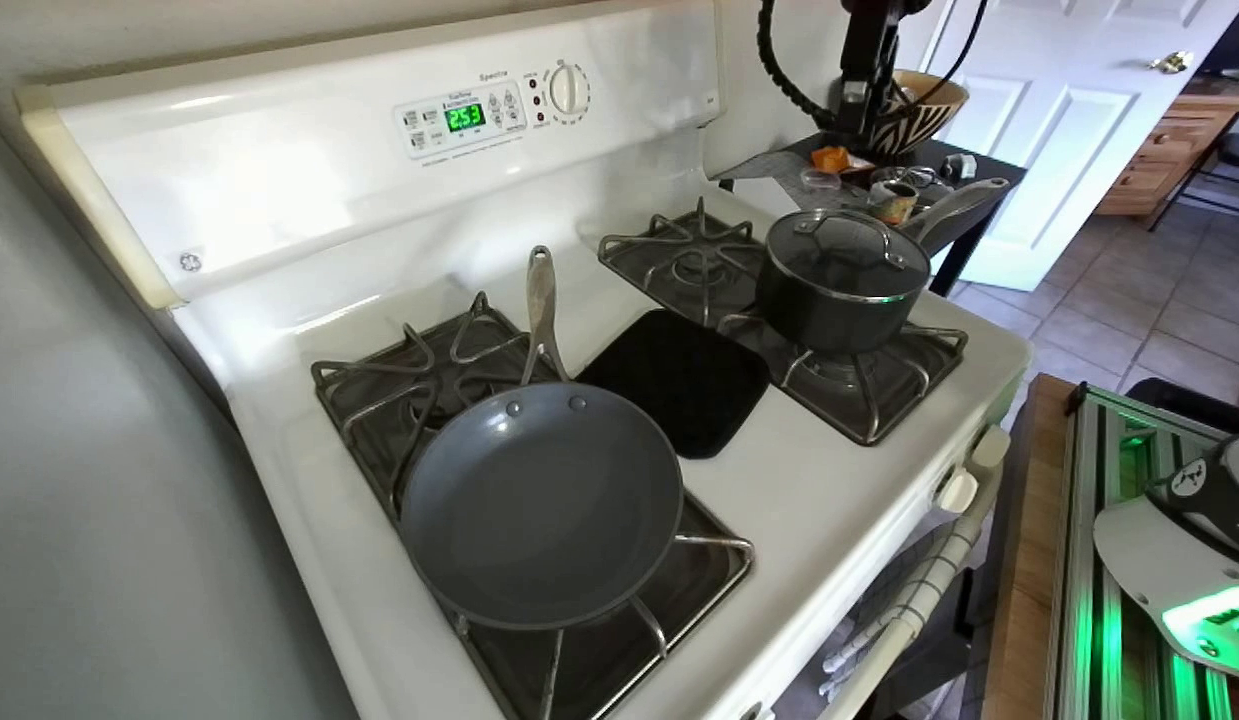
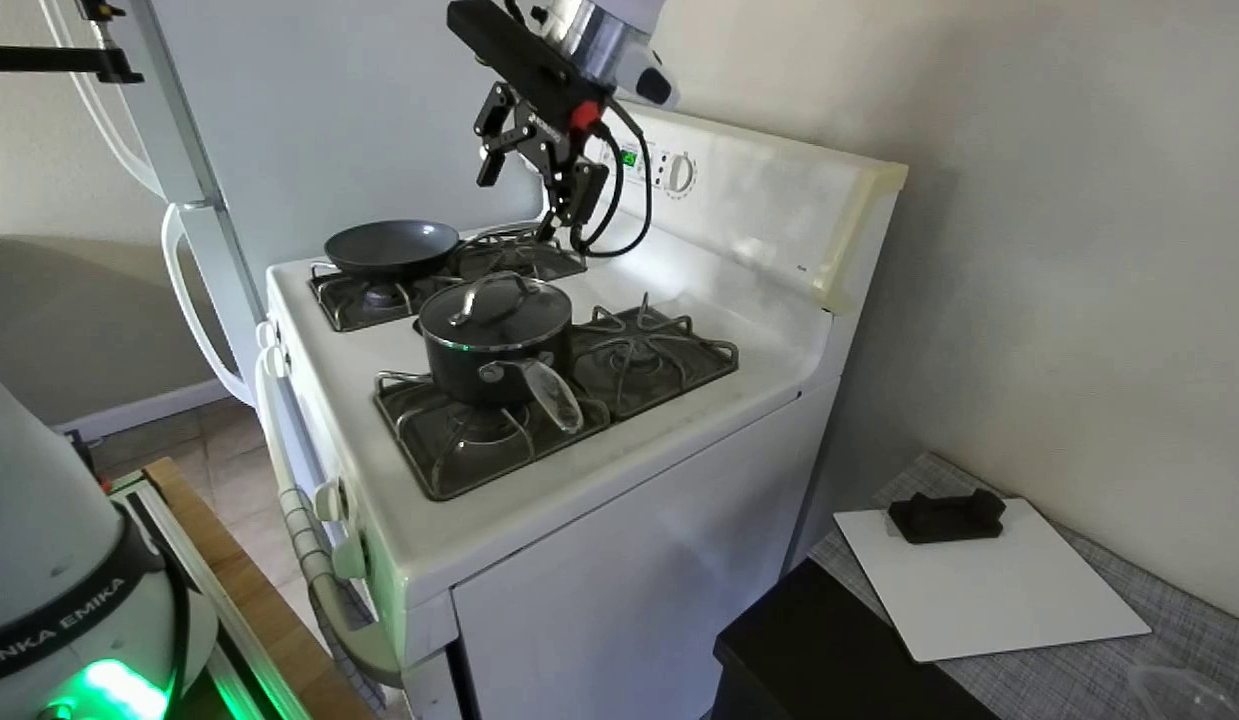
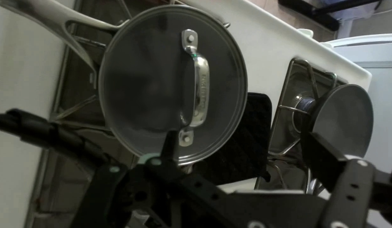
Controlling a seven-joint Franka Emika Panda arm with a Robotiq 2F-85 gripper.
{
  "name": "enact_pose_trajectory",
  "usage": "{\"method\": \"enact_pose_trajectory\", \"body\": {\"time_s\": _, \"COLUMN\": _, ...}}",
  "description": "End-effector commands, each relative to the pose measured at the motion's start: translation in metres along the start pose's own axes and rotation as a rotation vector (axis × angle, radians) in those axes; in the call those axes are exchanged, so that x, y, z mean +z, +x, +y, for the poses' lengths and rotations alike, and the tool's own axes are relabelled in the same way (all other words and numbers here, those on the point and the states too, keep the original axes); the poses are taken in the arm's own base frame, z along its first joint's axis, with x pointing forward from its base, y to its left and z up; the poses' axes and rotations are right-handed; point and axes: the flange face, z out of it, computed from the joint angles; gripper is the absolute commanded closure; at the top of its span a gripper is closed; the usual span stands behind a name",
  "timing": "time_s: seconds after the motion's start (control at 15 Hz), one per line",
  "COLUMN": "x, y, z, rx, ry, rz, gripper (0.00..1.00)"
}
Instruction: Put the lid on the right pot, the push the pot backwards
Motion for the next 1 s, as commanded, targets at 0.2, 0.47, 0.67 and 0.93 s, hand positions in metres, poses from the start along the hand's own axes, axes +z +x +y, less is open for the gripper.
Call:
{"method": "enact_pose_trajectory", "body": {"time_s": 0.2, "x": -0.027, "y": -0.054, "z": -0.036, "rx": -0.163, "ry": -0.292, "rz": 0.12, "gripper": 0.0}}
{"method": "enact_pose_trajectory", "body": {"time_s": 0.47, "x": -0.034, "y": -0.047, "z": -0.036, "rx": -0.142, "ry": -0.267, "rz": 0.111, "gripper": 0.0}}
{"method": "enact_pose_trajectory", "body": {"time_s": 0.67, "x": -0.031, "y": -0.05, "z": -0.036, "rx": -0.145, "ry": -0.269, "rz": 0.111, "gripper": 0.0}}
{"method": "enact_pose_trajectory", "body": {"time_s": 0.93, "x": -0.037, "y": -0.064, "z": -0.05, "rx": -0.394, "ry": -0.353, "rz": 0.088, "gripper": 0.0}}
